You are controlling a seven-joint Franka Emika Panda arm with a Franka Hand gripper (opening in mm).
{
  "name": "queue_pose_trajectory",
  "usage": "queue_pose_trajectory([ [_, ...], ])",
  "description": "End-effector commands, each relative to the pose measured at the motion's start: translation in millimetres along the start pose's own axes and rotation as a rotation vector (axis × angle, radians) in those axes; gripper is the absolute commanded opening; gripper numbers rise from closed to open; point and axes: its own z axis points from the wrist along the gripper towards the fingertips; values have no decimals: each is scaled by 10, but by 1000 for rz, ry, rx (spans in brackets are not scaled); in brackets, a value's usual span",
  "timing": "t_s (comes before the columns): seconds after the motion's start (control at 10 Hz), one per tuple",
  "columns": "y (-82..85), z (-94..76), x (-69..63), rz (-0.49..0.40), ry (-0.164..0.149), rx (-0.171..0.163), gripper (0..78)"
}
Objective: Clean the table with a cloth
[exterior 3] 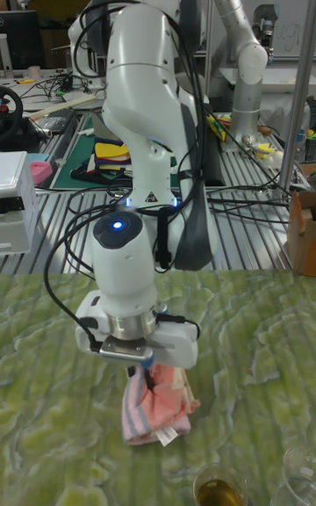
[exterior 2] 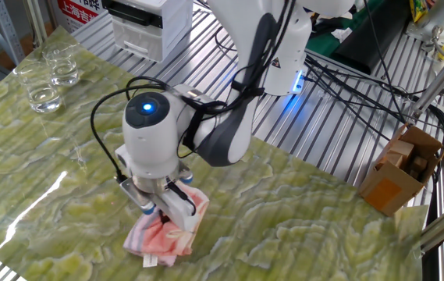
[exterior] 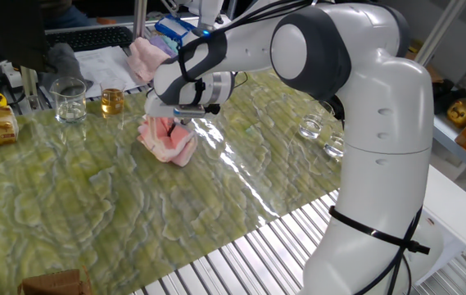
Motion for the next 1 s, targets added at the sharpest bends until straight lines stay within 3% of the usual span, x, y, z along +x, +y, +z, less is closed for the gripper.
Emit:
queue_pose_trajectory([
  [0.1, 13, -18, -7, -1, 0, 9, 13],
  [0.2, 12, -23, -5, 0, -1, 11, 13],
  [0.4, 19, -67, -1, 42, 21, -31, 13],
  [0.8, 19, -67, -1, -62, 33, 109, 13],
  [1.0, 19, -67, -1, -83, 28, 134, 13],
])
